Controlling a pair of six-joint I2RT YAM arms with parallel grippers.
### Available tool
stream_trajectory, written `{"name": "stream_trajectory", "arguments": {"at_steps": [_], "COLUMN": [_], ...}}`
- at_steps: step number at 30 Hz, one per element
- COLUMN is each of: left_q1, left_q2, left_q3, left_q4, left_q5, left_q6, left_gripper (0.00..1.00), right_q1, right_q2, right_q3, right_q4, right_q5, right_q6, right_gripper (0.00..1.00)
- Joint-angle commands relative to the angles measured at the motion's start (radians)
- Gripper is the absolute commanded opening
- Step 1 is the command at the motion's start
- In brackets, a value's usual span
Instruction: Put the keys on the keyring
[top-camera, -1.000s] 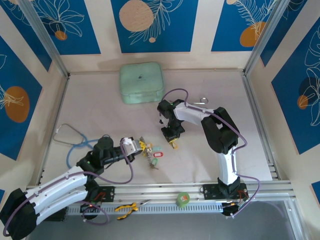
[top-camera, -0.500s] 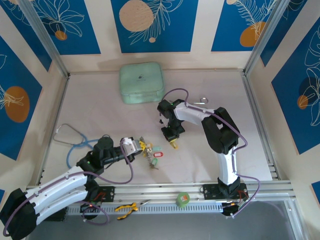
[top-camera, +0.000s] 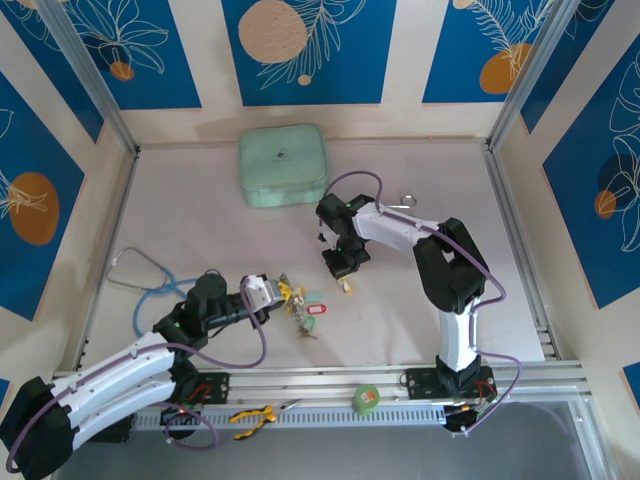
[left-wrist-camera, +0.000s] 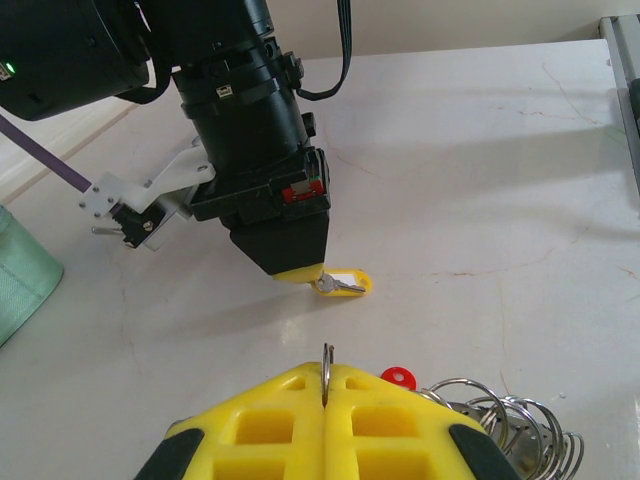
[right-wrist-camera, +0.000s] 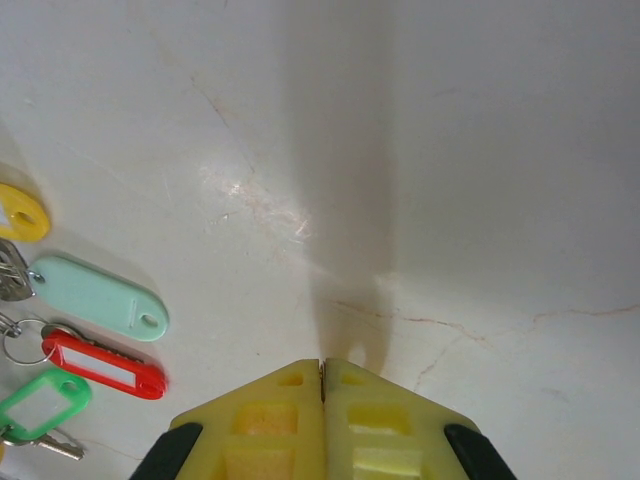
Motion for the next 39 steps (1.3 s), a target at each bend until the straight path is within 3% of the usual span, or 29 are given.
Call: {"name": "stream_trajectory", "arguments": {"at_steps": [1, 8, 16, 39], "left_q1": [-0.006, -0.004, -0.004, -0.005], "left_q2": [-0.006, -0.003, -0.001, -0.002], "left_q3": [-0.008, -0.008, -0.008, -0.007], "left_q4": [0.015, 0.016, 0.018, 0.016], "left_q5": [0.001, 0.001, 0.001, 0.001], "left_q6": [0.017, 0.018, 0.018, 0.020], "left_gripper": [0.00, 0.00, 0.00, 0.00], "right_q1": [0.003, -0.002, -0.001, -0.001], "right_q2": [0.041, 0.065, 0.061, 0.081], "right_q3": [0.027, 0.038, 0.033, 0.036], "right_q4": [-0.011, -0.010, -0.017, -0.018], "right_q5": [-0.022, -0.022, -0.013, -0.015], "right_q6": [-0.001, -0.007, -0.007, -0.007], "right_gripper": [0.02, 0.02, 0.11, 0.13]}}
